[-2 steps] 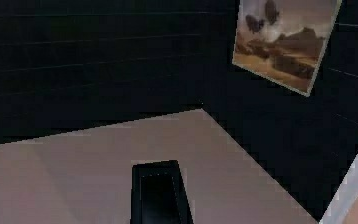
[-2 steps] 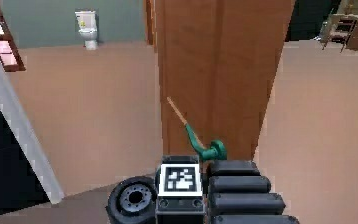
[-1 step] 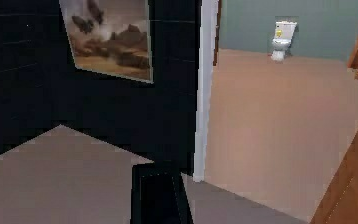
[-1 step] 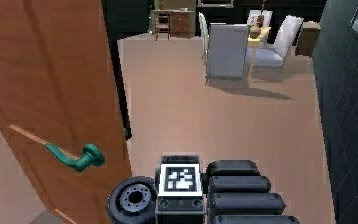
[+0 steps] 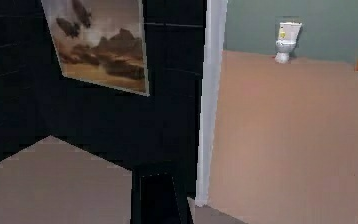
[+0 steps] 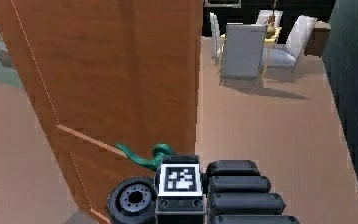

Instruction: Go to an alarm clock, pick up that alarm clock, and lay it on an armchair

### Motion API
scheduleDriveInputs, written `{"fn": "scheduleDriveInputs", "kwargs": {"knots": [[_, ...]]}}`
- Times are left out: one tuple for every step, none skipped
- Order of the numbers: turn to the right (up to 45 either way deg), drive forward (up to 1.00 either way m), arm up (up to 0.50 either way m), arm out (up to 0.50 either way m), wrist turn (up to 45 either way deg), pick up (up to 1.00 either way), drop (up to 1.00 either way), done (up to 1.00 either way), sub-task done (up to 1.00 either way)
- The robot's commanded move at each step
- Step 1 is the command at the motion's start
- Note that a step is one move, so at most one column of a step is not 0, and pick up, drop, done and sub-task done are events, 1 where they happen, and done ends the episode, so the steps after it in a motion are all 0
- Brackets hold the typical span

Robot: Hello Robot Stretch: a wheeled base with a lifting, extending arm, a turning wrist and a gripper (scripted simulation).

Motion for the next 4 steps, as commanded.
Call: {"fn": "scheduleDriveInputs", "kwargs": {"knots": [[18.0, 0.00, 0.00, 0.00, 0.0, 0.00, 0.00, 0.00, 0.00], [0.0, 0.05, 0.00, 0.00, 0.0, 0.00, 0.00, 0.00, 0.00], [6.0, 0.00, 0.00, 0.00, 0.0, 0.00, 0.00, 0.00, 0.00], [0.0, 1.00, 0.00, 0.00, 0.0, 0.00, 0.00, 0.00, 0.00]]}}
